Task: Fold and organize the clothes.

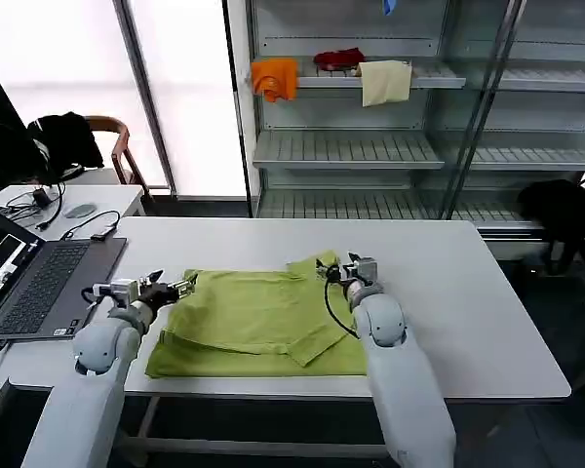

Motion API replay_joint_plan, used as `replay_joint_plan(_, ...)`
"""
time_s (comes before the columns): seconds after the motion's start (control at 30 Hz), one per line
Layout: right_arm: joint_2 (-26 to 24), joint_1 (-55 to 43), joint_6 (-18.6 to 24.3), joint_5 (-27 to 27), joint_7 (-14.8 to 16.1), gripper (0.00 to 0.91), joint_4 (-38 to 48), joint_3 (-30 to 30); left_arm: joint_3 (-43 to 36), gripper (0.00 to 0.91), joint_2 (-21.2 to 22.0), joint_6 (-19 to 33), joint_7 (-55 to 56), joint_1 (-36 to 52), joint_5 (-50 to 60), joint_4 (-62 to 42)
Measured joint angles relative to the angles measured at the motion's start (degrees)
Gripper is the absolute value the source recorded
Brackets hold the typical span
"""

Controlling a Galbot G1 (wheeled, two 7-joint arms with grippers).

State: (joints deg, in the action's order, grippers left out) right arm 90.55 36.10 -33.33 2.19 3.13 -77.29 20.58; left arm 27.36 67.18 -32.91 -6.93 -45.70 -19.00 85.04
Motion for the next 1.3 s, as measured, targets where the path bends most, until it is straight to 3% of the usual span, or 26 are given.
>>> replay_joint_plan(0.37, 0.7, -2.6, 0.1, -0.5, -0.3, 0.907, 5.6, 0.3, -1.5, 0.887, 1.1, -0.1, -0.3, 2.9, 0.9, -4.6)
replay_joint_plan(0.4, 0.7, -2.8, 0.1, -0.5, -0.3, 0.856, 5.9, 0.3, -1.5, 0.675, 1.2, -0.1, -0.3, 3.2, 1.0, -5.0)
replay_joint_plan(0.43, 0.8, -2.9, 0.1, -0.6, -0.4, 0.806, 6.3, 0.4, -1.5, 0.564, 1.2, -0.1, -0.3, 3.4, 1.0, -5.3)
replay_joint_plan(0.47, 1.0, -3.1, 0.1, -0.7, -0.3, 0.756, 6.7, 0.4, -1.5, 0.252, 1.3, -0.1, -0.3, 3.7, 1.1, -5.7)
replay_joint_plan(0.5, 1.0, -3.2, 0.1, -0.8, -0.3, 0.554, 7.0, 0.4, -1.5, 0.151, 1.4, -0.1, -0.3, 3.9, 1.1, -6.2)
replay_joint_plan(0.53, 1.1, -3.3, 0.2, -0.9, -0.3, 0.161, 7.3, 0.4, -1.5, 0.020, 1.4, -0.1, -0.3, 4.1, 1.1, -6.6)
replay_joint_plan(0.6, 1.2, -3.4, 0.3, -1.1, -0.2, 0.000, 7.8, 0.3, -1.4, 0.010, 1.5, -0.1, -0.5, 4.3, 1.2, -7.4)
replay_joint_plan(1.3, 1.6, -1.7, 0.4, -1.8, 0.9, 0.000, 6.4, -0.3, -1.5, 0.000, 1.8, 1.3, -3.0, 2.5, 2.6, -6.6)
